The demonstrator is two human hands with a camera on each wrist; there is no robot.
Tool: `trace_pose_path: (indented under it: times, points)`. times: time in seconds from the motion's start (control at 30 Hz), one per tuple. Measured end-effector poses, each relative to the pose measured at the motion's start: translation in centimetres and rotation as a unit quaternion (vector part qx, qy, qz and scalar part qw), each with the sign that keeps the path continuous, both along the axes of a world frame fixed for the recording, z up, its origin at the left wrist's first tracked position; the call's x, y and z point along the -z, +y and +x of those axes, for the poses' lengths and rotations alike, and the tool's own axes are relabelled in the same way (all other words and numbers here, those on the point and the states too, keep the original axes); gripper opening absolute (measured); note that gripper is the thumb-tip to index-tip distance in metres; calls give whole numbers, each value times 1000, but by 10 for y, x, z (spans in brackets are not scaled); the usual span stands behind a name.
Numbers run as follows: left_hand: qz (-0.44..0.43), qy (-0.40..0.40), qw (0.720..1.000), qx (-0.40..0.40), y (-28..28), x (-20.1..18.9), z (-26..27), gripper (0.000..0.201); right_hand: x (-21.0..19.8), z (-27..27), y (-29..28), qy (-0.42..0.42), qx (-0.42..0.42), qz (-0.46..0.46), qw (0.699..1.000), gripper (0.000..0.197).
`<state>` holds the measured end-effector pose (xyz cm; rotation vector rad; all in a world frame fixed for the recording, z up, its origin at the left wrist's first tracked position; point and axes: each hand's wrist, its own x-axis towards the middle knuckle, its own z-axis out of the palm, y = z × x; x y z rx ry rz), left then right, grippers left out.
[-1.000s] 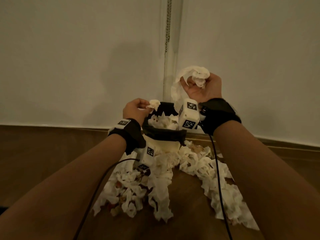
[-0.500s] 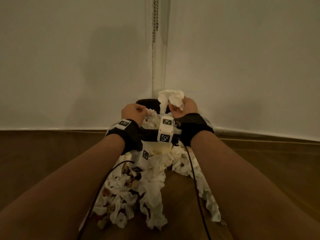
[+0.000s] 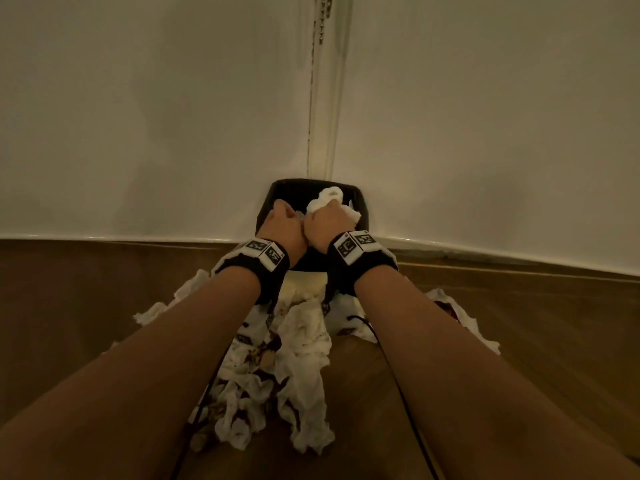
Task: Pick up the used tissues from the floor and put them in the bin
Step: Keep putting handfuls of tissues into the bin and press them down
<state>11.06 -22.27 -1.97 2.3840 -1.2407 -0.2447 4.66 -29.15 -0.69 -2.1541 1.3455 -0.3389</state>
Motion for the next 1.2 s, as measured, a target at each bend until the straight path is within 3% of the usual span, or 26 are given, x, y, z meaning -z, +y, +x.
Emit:
trace_pose_path:
  times: [0.07,0.2,0.4,0.5,0.63,0.73,0.87,1.03,1.2]
  points:
    - [117,-61,989,61,-2,3,7,44,5,5,2,77,-4,24,997,61]
    - [249,-145,950,125,-2,11,14,47,20,-2,3,143,-127,47,980,42]
    - [204,-145,964,90,3,5,9,31,20,4,2,187,-140,18,972,43]
    - [133,-148,977,76,12,2,7,34,15,3,4,212,-108,-25,971,59]
    - [75,-164,982,65,31,-5,3,41,5,-16,11,196,-152,-80,965,32]
    - [48,-158,985,48,46,-10,-7,39,-7,-25,26,191,-139,-107,966,38]
    - [25,-143,989,30,69,-12,-25,35,-11,-51,51,110,-117,-180,971,31]
    - [60,-106,992,20,108,5,-44,34,4,-80,80,84,-119,-111,983,30]
    - [148,-39,988,36,145,34,-57,30,42,-107,95,128,-112,-9,985,29]
